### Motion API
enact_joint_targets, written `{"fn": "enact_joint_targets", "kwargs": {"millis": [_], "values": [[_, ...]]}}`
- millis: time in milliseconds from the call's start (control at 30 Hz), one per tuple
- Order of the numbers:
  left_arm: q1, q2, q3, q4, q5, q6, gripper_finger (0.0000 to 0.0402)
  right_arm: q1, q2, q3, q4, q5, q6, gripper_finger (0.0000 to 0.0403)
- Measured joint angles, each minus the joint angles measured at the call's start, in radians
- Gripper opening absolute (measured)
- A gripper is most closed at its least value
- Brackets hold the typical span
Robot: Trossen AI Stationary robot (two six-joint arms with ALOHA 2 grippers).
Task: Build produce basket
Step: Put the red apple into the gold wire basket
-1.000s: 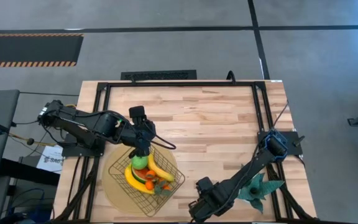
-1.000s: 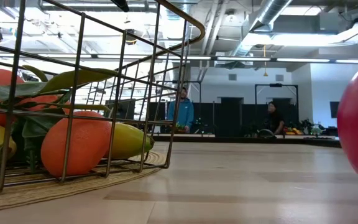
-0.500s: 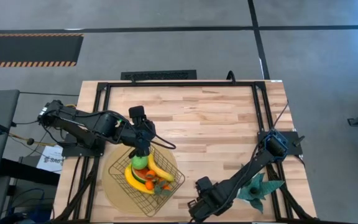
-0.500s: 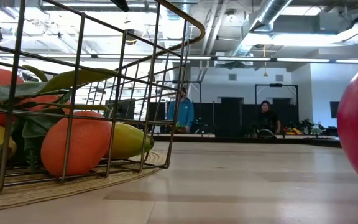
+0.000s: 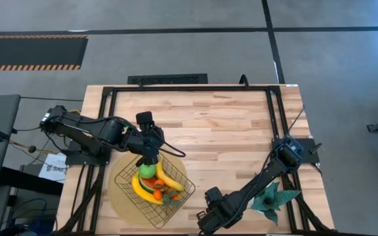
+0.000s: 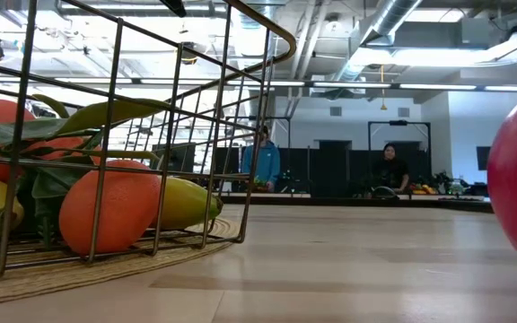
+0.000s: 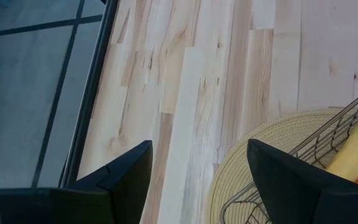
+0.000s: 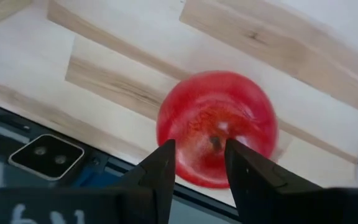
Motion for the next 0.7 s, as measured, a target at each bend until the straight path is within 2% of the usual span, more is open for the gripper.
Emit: {"fn": "enact_joint_targets", "kwargs": {"millis": [333, 700], "values": [[0.0, 0.0, 0.0, 0.0, 0.003, 0.0, 0.0249, 0.0, 0.009, 0.0, -0.023, -0.003, 0.0, 0.0146], [0.0, 0.0, 0.0, 0.0, 0.027, -0.004, 0.0249, 0.0, 0.009, 0.001, -0.037, -0.001, -0.003, 0.0052]]}}
